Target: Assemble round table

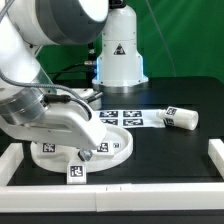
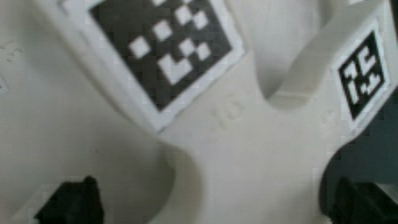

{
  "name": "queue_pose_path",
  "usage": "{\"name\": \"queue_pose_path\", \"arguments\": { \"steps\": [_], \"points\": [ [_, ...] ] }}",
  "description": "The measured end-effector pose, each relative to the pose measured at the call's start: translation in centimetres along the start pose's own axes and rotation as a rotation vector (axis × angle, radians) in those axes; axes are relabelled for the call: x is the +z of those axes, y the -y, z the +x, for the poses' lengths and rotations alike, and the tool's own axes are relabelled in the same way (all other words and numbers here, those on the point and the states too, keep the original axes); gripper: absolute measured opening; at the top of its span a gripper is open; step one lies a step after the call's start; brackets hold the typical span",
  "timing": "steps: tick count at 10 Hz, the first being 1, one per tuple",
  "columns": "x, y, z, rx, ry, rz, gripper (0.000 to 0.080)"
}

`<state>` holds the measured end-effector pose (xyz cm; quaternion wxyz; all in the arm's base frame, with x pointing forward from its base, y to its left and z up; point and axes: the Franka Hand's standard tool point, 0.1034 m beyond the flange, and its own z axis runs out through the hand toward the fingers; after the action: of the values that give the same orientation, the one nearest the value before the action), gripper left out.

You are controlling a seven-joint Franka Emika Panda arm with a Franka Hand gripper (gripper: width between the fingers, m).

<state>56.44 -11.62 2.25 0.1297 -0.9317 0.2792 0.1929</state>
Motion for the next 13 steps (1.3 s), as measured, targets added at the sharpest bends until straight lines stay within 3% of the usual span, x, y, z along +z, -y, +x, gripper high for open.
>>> {"name": "queue_pose_path", "arguments": {
  "steps": [2,4,8,9,10,11,12,13],
  "points": [
    [0.0,0.0,0.0,0.0,-0.001,0.0,0.0649],
    [-0.6,0.2,0.1,-0.005,-0.008,0.006,0.0395],
    [-0.9,0.4,0.1,-0.007,-0.013,0.007,0.0387],
    [-1.9,0.6,-0.4,-0.011,0.001,0.014,0.038],
    [-3.6,0.8,-1.1,-0.014,0.006,0.029,0.0235],
    [-5.4,0.7,-1.8,-0.018,0.001,0.044,0.0235],
    [-7.1,0.5,-2.5,-0.024,-0.012,0.06,0.0093],
    [-8.0,0.1,-3.3,-0.024,-0.021,0.07,0.0027]
  ]
}}
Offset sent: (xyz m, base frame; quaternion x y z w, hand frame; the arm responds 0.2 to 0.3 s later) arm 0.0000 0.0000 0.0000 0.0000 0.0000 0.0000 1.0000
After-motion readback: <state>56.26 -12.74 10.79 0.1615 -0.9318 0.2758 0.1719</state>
